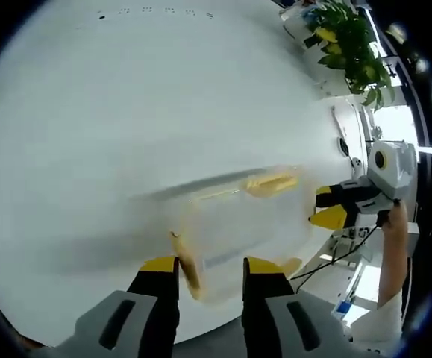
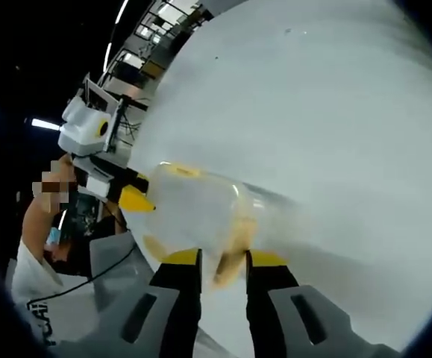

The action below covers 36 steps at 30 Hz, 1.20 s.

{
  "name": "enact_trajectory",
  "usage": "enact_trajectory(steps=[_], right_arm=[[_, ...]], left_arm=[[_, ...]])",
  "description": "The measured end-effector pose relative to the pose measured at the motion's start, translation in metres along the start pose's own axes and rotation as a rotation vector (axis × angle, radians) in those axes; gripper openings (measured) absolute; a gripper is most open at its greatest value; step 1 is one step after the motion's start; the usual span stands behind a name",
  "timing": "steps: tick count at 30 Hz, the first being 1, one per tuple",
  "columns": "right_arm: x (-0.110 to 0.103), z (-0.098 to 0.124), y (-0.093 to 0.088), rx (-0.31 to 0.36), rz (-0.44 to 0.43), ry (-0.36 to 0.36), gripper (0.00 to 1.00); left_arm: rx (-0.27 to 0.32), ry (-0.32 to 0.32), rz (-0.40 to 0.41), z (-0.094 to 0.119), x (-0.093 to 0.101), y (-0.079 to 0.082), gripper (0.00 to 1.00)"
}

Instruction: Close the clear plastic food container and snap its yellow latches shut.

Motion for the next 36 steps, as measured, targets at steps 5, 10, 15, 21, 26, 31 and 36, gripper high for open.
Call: enact_trajectory(steps=[5, 10, 15, 21, 26, 31, 36], right_arm=[[0.002, -0.003, -0.004, 0.017, -0.072, 0.023, 0.16], [-0.004, -0.005, -0.007, 0.022, -0.048, 0.025, 0.17], [-0.004, -0.006, -0.003, 0.03, 0.002, 0.024, 0.19], [-0.005, -0.004, -0.001, 0.082, 0.111, -0.026, 0.25], [-0.006, 0.01, 0.007, 0.108, 0.264, -0.073, 0.22], [-0.017, 0.023, 0.026, 0.178, 0.297, -0.063, 0.23], [-0.047, 0.017, 0.035, 0.2, 0.406, 0.046, 0.29]], left_arm=[[0.004, -0.006, 0.006, 0.003, 0.001, -0.002, 0.25], [0.006, -0.012, -0.005, 0.005, 0.002, -0.004, 0.26], [0.051, -0.046, -0.06, 0.008, -0.004, -0.002, 0.27], [0.2, -0.063, -0.248, 0.014, -0.007, -0.005, 0.31], [0.309, 0.002, -0.568, 0.028, -0.006, 0.002, 0.53], [0.422, -0.041, -0.682, 0.045, -0.001, 0.011, 0.49], [0.447, -0.124, -0.852, 0.043, 0.015, 0.008, 0.46]])
Point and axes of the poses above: the point that each gripper's makers call its tool centre point, and the gripper's own axes: z roughly backward along the fingers, x roughly to its right, y roughly out of its top, the point moved 8 cm from there along z, roughly backward along the fingers, and after that the axes turned 12 degrees about x, right-handed, at the moved point
